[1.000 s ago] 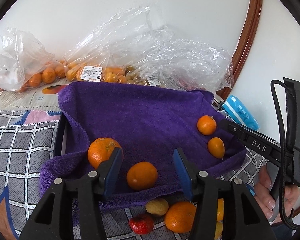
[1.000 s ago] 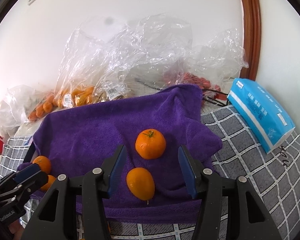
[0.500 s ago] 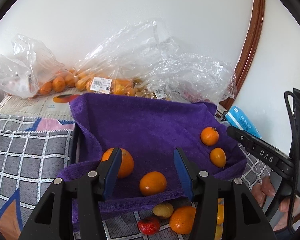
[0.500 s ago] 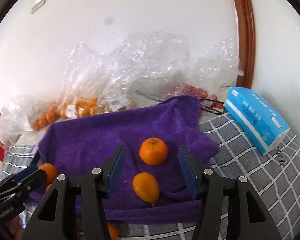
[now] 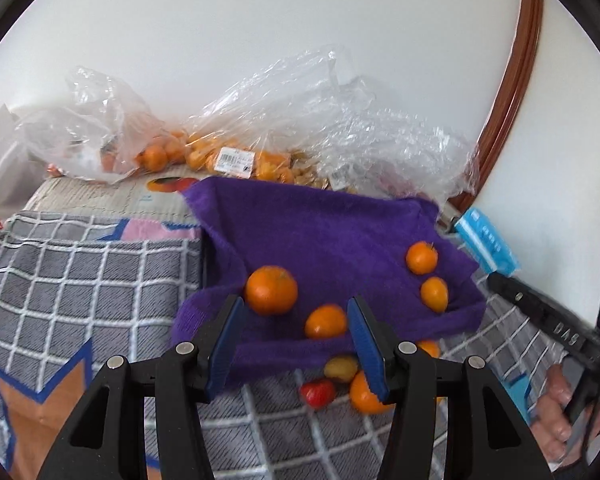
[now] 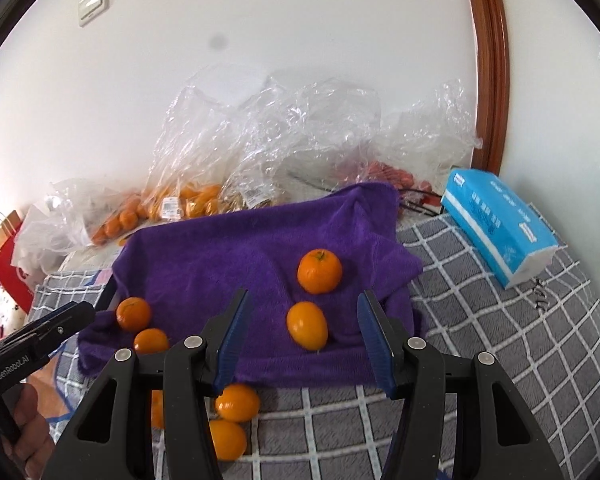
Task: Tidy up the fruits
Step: 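Withdraw both open tools back toward the fruits on the bedspread, then grasp an orange on the bedspread with the right tool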
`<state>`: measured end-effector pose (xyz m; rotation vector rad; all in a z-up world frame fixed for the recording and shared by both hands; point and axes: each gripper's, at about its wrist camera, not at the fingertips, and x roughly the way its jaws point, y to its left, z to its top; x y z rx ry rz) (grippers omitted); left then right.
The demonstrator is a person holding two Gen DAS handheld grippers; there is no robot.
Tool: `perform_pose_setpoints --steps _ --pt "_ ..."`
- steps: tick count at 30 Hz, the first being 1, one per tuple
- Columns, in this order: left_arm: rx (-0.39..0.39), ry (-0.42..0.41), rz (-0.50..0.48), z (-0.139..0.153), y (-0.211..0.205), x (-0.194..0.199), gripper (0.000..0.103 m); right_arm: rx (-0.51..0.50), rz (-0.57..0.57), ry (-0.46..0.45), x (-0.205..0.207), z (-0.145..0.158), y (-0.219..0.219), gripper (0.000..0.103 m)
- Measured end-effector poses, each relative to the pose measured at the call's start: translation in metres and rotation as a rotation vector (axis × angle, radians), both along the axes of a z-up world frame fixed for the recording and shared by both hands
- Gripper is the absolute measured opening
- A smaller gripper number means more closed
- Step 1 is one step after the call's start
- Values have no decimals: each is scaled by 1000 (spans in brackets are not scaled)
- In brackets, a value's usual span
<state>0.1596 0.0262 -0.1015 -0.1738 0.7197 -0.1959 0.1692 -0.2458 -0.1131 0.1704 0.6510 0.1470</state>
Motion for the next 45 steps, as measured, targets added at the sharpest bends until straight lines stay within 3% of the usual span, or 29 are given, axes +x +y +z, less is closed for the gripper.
perform_pose_setpoints --steps 7,15,18,22,24,32,36,40,43,45 --pt "60 48 5 -20 12 -41 51 -24 21 0 -34 -3 5 55" --pt "152 88 9 -43 18 -60 51 -40 39 38 -56 -17 12 55" --pt "117 133 7 -53 23 -56 51 -38 46 61 -57 -25 15 54" --pt "-3 130 17 -54 40 -55 51 -27 61 104 -56 -38 20 49" --pt "-23 123 21 -54 41 -58 51 -13 74 113 -56 -43 23 48" --pt "11 123 -10 -54 30 -60 53 27 154 155 -48 -58 53 46" --pt "6 124 -15 -54 31 -59 54 -7 131 180 -38 -66 62 46" --pt "7 122 -32 -54 30 -59 56 85 146 241 -26 -73 57 45" --pt "10 120 -47 -53 27 -59 56 86 136 234 -25 -74 57 36" --pt "9 119 -49 -54 27 -59 56 73 113 212 -29 -71 54 36"
